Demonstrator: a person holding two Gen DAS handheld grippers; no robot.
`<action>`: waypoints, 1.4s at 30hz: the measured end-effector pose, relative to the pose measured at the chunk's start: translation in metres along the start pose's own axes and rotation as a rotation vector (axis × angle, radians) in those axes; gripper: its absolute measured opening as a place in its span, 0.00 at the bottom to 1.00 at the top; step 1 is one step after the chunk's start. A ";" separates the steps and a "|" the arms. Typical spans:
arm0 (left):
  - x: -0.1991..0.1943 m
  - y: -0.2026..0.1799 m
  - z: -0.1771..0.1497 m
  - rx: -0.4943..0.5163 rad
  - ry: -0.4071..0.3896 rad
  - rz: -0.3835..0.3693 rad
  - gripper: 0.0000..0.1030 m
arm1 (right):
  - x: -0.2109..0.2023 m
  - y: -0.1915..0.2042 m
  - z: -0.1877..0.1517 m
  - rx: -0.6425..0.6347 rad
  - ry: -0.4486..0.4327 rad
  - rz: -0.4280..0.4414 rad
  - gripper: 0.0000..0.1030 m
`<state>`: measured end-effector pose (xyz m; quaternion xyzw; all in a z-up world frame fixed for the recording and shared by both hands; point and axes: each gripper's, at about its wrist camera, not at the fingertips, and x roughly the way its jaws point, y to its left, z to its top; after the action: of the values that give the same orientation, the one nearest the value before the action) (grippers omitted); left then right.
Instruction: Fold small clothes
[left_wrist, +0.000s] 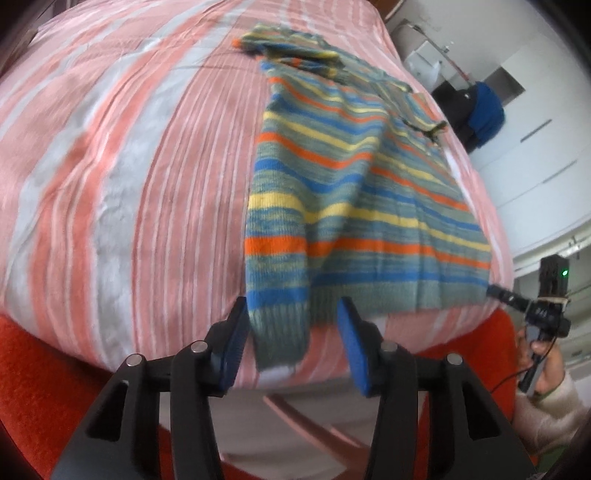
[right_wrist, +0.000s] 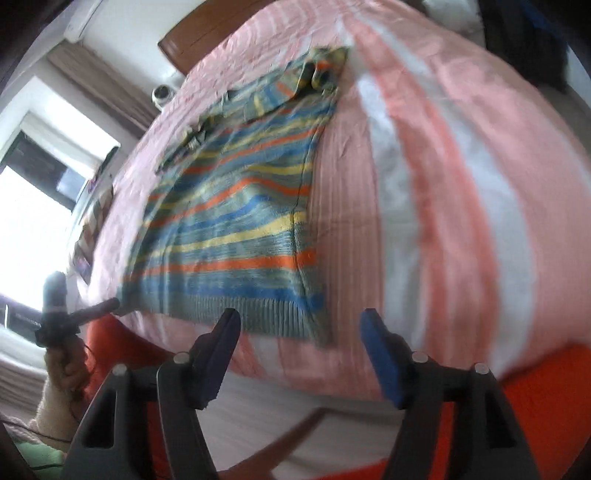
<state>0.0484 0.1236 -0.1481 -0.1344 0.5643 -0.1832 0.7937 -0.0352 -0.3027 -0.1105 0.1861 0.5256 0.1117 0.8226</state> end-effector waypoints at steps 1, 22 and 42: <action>0.005 0.001 0.002 -0.007 0.011 0.000 0.05 | 0.011 -0.003 0.001 -0.006 0.019 0.004 0.63; 0.023 0.001 -0.013 0.008 0.130 0.162 0.04 | 0.011 -0.031 -0.026 0.059 0.137 -0.150 0.03; 0.043 0.008 -0.016 0.033 0.106 0.211 0.05 | 0.027 -0.038 -0.028 0.079 0.113 -0.180 0.03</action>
<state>0.0470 0.1112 -0.1933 -0.0511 0.6133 -0.1150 0.7797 -0.0497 -0.3218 -0.1590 0.1639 0.5895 0.0271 0.7905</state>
